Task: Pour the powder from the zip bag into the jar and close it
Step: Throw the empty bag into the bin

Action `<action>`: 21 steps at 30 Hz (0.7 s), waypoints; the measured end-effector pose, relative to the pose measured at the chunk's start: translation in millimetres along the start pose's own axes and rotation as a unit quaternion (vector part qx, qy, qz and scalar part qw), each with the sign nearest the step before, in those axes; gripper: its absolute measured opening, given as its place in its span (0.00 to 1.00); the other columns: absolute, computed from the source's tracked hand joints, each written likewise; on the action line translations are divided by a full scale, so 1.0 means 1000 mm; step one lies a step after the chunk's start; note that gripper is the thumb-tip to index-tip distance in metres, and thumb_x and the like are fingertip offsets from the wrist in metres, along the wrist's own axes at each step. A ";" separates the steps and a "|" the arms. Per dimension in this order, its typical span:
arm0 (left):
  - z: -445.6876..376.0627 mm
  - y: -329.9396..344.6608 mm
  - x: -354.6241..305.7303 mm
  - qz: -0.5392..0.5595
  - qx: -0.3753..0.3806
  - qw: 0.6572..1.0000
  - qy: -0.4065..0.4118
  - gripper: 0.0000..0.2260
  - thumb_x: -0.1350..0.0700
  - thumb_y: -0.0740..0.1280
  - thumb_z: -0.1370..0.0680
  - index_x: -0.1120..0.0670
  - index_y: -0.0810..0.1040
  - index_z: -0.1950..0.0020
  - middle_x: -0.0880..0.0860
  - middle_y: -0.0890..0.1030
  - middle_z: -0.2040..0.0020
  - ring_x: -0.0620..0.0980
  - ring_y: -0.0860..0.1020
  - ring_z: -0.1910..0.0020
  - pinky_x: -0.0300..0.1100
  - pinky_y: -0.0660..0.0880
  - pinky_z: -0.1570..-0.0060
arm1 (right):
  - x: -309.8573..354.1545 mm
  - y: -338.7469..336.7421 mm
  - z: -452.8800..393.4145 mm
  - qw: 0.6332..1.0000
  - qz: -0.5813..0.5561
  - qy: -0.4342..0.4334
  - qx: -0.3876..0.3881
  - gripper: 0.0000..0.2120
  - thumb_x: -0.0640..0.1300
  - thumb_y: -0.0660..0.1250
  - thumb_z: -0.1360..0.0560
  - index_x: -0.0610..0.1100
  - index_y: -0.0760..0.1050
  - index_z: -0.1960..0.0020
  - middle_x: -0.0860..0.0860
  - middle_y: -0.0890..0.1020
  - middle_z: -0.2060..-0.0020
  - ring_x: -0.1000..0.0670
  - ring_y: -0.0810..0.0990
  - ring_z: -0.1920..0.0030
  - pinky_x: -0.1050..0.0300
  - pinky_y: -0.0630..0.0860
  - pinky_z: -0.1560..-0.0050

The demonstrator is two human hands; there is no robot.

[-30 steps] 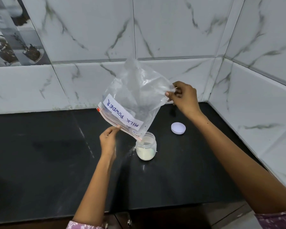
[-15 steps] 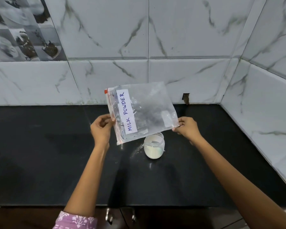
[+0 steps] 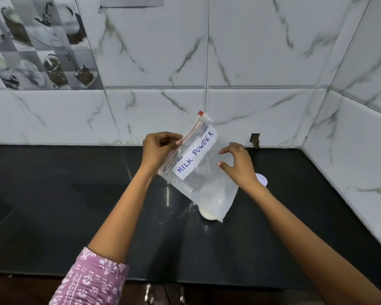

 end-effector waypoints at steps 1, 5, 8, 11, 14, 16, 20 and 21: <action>-0.003 0.005 -0.010 -0.009 0.018 1.000 0.014 0.07 0.65 0.73 0.30 0.57 0.84 0.53 0.54 0.84 0.59 0.47 0.82 0.58 0.37 0.78 0.54 | 0.006 -0.004 -0.004 1.000 -0.016 -0.013 0.003 0.12 0.41 0.72 0.30 0.44 0.78 0.47 0.44 0.72 0.34 0.46 0.63 0.28 0.54 0.61 0.33; -0.010 0.019 -0.044 -0.079 0.081 0.990 0.086 0.06 0.64 0.72 0.28 0.55 0.84 0.54 0.51 0.84 0.60 0.43 0.80 0.61 0.34 0.76 0.57 | 0.013 -0.027 -0.012 0.993 -0.116 -0.033 0.011 0.06 0.38 0.73 0.30 0.43 0.80 0.53 0.50 0.79 0.43 0.49 0.64 0.28 0.54 0.64 0.33; -0.010 0.025 -0.058 -0.109 0.105 0.982 0.117 0.06 0.63 0.72 0.28 0.55 0.85 0.54 0.50 0.84 0.60 0.45 0.81 0.59 0.36 0.76 0.54 | 0.006 -0.036 -0.007 0.979 -0.200 -0.003 0.027 0.06 0.35 0.73 0.31 0.46 0.80 0.58 0.48 0.84 0.52 0.47 0.79 0.43 0.48 0.74 0.38; -0.005 0.022 -0.063 -0.149 0.077 0.974 0.155 0.06 0.61 0.72 0.28 0.52 0.85 0.54 0.47 0.85 0.58 0.43 0.81 0.54 0.40 0.74 0.48 | -0.004 -0.037 0.001 0.970 -0.243 0.016 0.028 0.11 0.32 0.73 0.32 0.48 0.80 0.61 0.52 0.84 0.58 0.48 0.83 0.51 0.57 0.79 0.45; 0.013 0.007 -0.059 -0.264 -0.041 0.933 0.242 0.12 0.55 0.73 0.28 0.50 0.82 0.45 0.48 0.82 0.44 0.46 0.77 0.43 0.50 0.67 0.38 | -0.009 -0.034 0.009 0.961 -0.274 0.020 0.028 0.12 0.30 0.73 0.33 0.47 0.79 0.62 0.52 0.83 0.61 0.55 0.83 0.57 0.66 0.78 0.53; 0.033 -0.008 -0.036 -0.268 -0.126 0.931 0.214 0.21 0.52 0.74 0.31 0.50 0.77 0.39 0.48 0.78 0.39 0.47 0.72 0.40 0.45 0.63 0.39 | -0.011 -0.033 0.013 0.958 -0.286 0.027 0.019 0.12 0.30 0.73 0.34 0.47 0.79 0.63 0.52 0.83 0.62 0.59 0.83 0.60 0.68 0.77 0.55; 0.074 -0.016 0.048 -0.107 -0.171 0.979 0.022 0.22 0.51 0.77 0.34 0.53 0.70 0.47 0.48 0.74 0.45 0.48 0.69 0.45 0.41 0.69 0.46 | -0.017 -0.030 0.021 0.953 -0.300 0.036 0.009 0.12 0.30 0.73 0.34 0.46 0.80 0.63 0.51 0.83 0.62 0.57 0.83 0.59 0.68 0.77 0.55; 0.081 -0.011 0.070 -0.064 -0.141 0.987 -0.039 0.21 0.51 0.77 0.34 0.52 0.68 0.50 0.50 0.74 0.46 0.49 0.70 0.46 0.38 0.69 0.51 | -0.018 -0.030 0.023 0.951 -0.306 0.039 0.007 0.11 0.30 0.73 0.34 0.46 0.80 0.63 0.51 0.83 0.62 0.58 0.83 0.60 0.69 0.77 0.55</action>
Point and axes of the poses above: each hand's wrist, its own z-axis away from the middle knuckle, its own y-axis out of the palm, x = y × z, the point moved 8 cm from there along -z, towards the middle knuckle
